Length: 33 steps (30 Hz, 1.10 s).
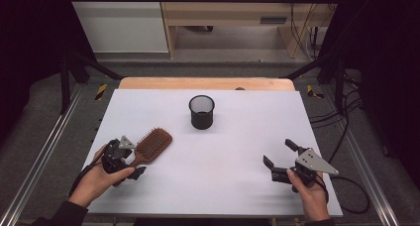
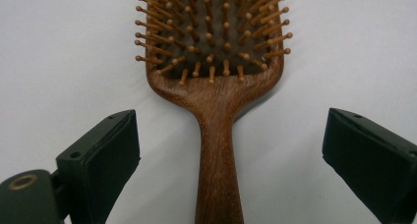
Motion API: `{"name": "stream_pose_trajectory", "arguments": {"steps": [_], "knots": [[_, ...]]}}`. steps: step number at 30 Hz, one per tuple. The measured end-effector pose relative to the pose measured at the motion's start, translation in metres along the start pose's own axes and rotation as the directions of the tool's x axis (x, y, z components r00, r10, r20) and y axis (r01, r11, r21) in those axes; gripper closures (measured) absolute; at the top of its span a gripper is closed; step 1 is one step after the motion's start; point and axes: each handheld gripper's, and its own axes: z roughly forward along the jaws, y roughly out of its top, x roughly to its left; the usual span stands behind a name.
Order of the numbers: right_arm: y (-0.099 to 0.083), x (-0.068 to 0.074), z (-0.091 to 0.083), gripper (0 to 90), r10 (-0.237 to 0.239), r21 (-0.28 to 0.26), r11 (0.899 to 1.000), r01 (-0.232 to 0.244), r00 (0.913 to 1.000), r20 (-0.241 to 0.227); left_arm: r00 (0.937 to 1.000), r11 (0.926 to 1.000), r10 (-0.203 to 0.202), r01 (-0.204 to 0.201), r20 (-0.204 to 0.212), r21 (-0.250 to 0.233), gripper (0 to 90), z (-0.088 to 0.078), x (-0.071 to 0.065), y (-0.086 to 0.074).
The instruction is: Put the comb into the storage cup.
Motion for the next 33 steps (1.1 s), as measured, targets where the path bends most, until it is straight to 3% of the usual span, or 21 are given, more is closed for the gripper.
{"name": "stream_pose_trajectory", "arguments": {"steps": [33], "knots": [[-0.0010, 0.0002, 0.0002, 3.8, 0.009, 0.013, 1.000, -0.009, 1.0000, 0.005, 0.9991, 0.9960, 0.001, -0.005, 0.042, 0.089, 9.3, 0.0105, 0.0001, 0.0054]]}}
